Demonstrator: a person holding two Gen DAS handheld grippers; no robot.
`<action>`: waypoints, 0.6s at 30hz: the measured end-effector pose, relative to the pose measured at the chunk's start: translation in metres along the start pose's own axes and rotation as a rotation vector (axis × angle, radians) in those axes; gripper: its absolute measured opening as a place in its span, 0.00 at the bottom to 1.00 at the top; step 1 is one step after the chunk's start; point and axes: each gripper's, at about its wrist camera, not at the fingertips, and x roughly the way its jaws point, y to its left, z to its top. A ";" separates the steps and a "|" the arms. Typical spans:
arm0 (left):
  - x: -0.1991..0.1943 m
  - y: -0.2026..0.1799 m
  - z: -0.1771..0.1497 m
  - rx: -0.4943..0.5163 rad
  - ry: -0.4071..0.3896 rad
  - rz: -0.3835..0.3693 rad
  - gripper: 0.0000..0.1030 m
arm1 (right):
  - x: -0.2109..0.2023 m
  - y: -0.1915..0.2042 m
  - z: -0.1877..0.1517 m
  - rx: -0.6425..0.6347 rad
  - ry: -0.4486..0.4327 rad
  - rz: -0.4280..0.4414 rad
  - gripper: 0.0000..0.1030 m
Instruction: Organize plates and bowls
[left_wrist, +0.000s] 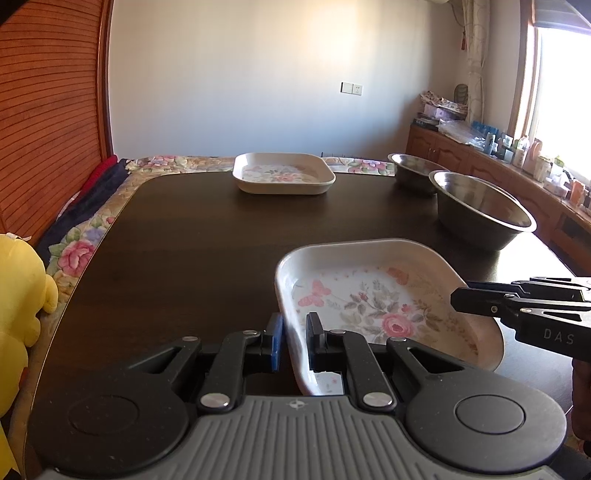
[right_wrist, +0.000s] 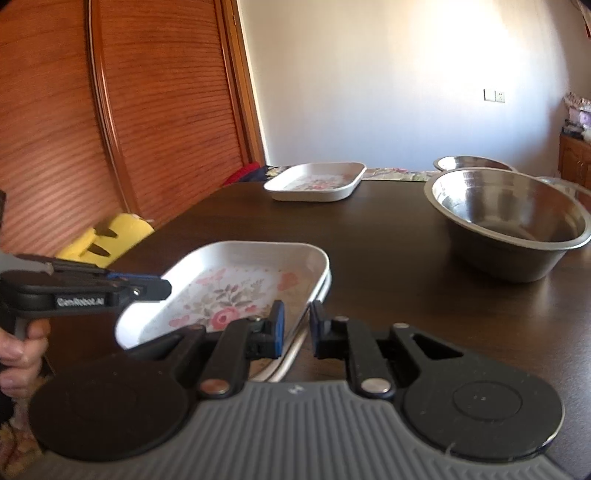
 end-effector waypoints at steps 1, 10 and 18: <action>0.000 0.001 0.000 -0.001 -0.001 0.001 0.13 | 0.000 -0.001 -0.001 0.004 -0.002 0.004 0.17; 0.000 0.002 -0.001 -0.007 -0.008 0.001 0.14 | 0.000 -0.001 -0.003 0.002 -0.013 0.005 0.17; -0.011 0.004 0.003 0.004 -0.022 0.017 0.31 | -0.008 -0.008 0.003 0.028 -0.040 0.009 0.17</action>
